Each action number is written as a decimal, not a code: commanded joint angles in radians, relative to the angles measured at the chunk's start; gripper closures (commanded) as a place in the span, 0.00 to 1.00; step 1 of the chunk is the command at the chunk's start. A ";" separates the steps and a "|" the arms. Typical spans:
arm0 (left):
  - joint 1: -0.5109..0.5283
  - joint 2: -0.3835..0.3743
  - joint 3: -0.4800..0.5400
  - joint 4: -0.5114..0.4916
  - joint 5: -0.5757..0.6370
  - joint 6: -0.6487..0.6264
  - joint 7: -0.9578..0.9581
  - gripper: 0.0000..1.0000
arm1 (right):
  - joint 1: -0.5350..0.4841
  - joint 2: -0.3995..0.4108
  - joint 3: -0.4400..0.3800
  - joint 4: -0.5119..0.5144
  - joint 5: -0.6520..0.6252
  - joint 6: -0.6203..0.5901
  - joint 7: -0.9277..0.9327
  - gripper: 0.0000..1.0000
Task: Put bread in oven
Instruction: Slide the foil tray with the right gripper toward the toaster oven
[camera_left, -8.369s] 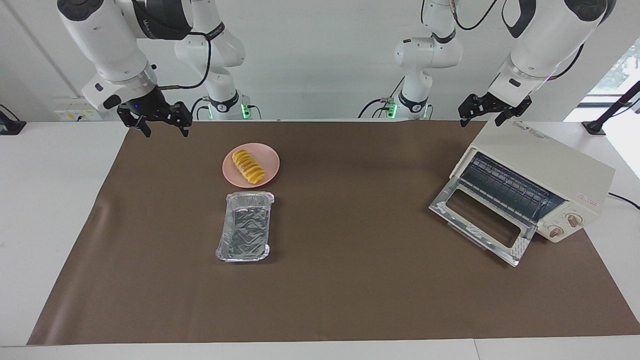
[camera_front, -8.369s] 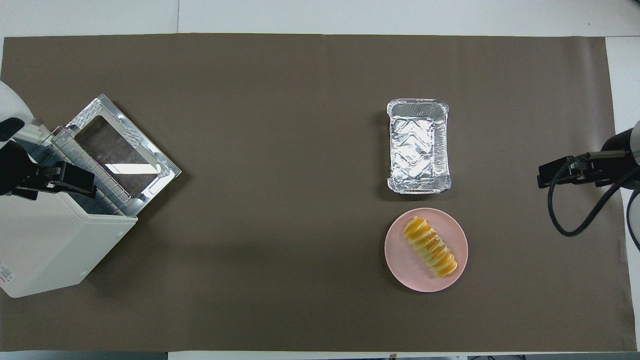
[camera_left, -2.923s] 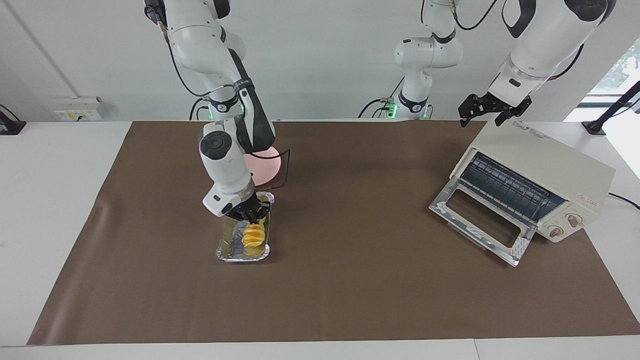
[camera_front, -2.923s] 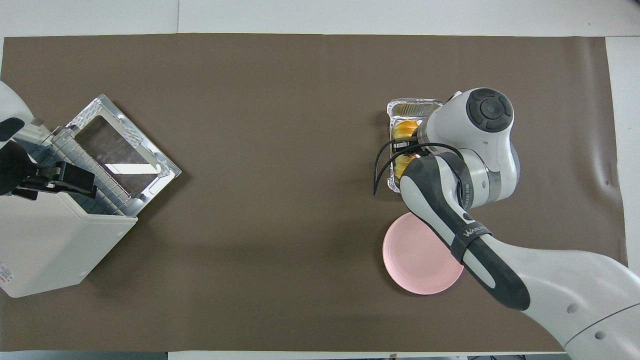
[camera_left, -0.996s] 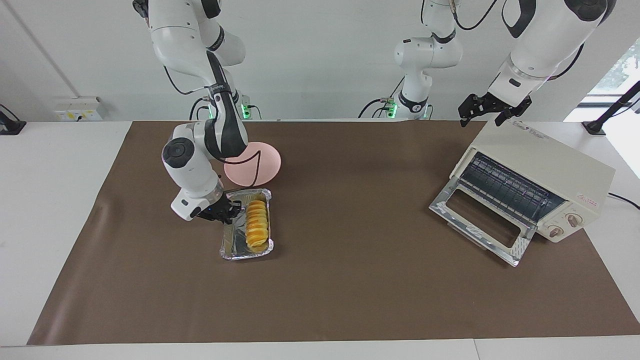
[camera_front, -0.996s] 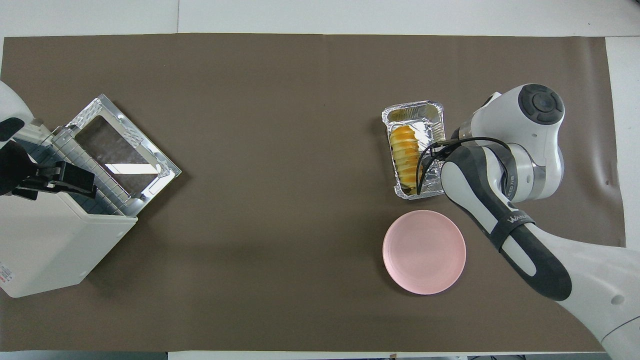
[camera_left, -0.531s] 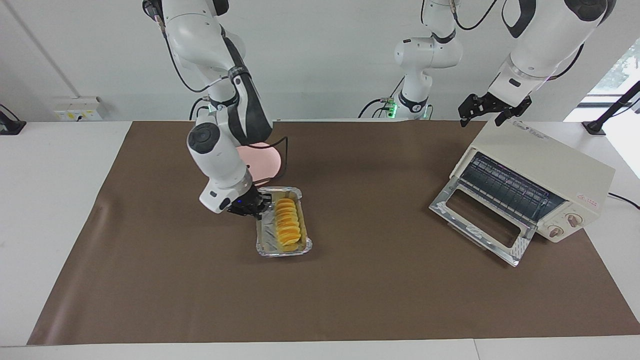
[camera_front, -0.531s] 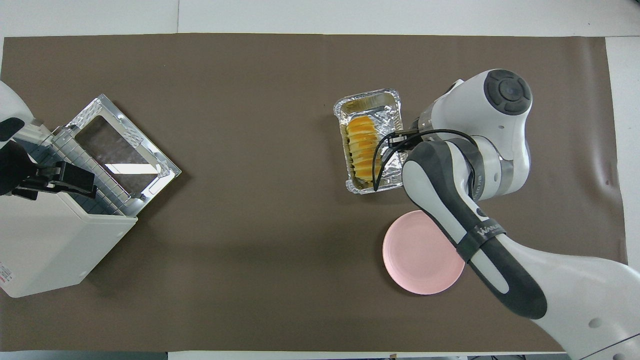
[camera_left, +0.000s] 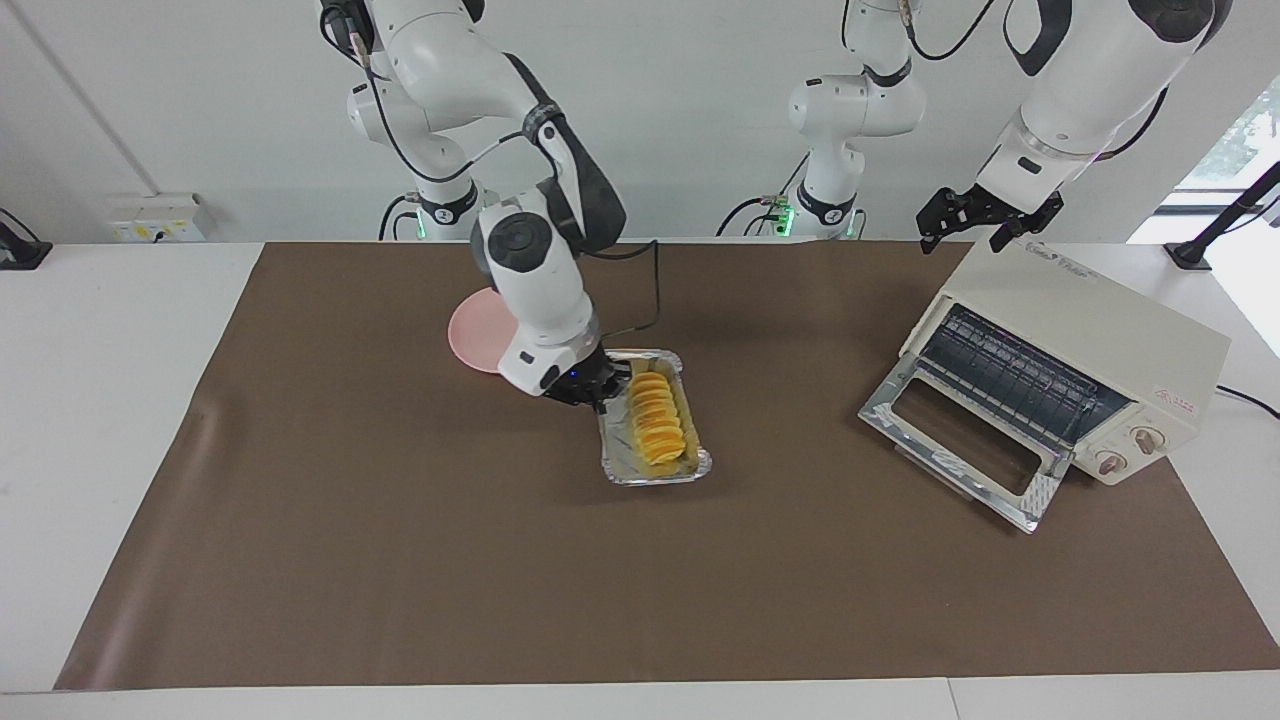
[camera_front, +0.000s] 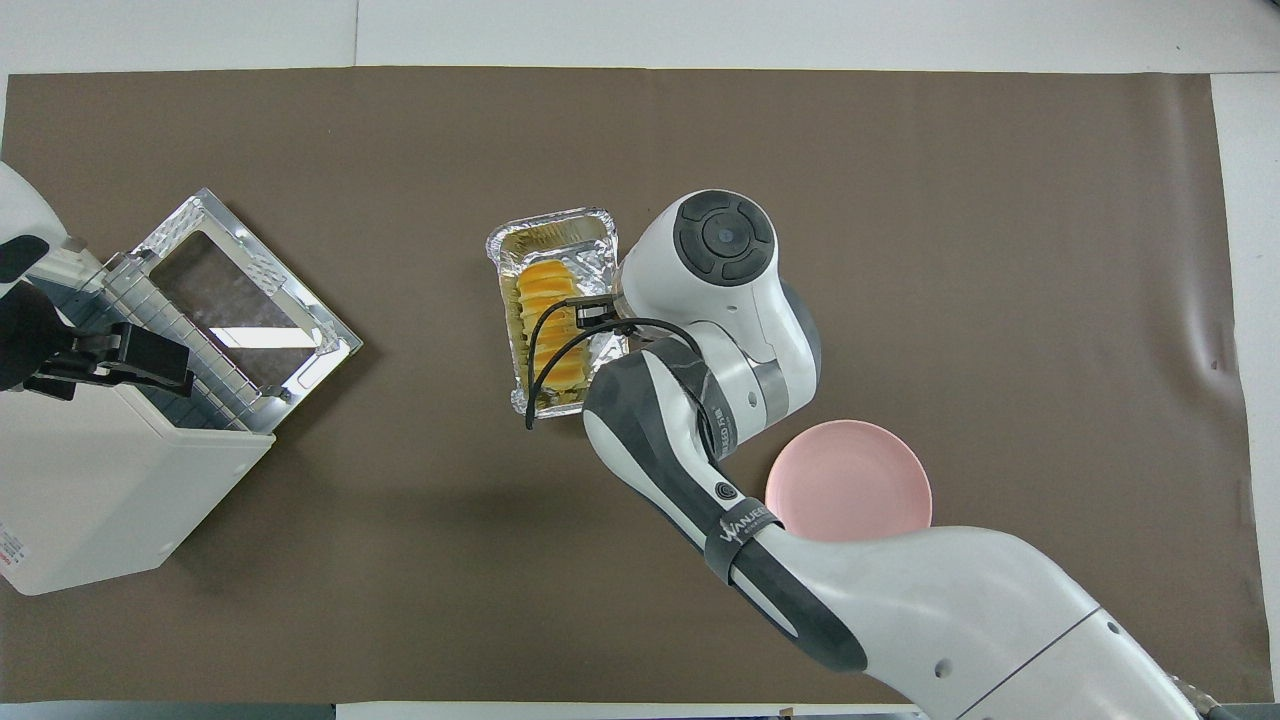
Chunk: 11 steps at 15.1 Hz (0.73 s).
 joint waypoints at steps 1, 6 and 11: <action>0.011 -0.030 -0.001 -0.035 -0.016 0.022 0.008 0.00 | -0.002 0.025 -0.003 -0.001 -0.001 0.045 0.005 1.00; 0.011 -0.030 -0.001 -0.035 -0.016 0.022 0.008 0.00 | -0.001 0.013 -0.011 0.008 -0.032 -0.044 0.020 0.00; 0.013 -0.030 -0.001 -0.037 -0.016 0.016 0.009 0.00 | -0.075 -0.160 -0.029 0.032 -0.072 -0.214 0.002 0.00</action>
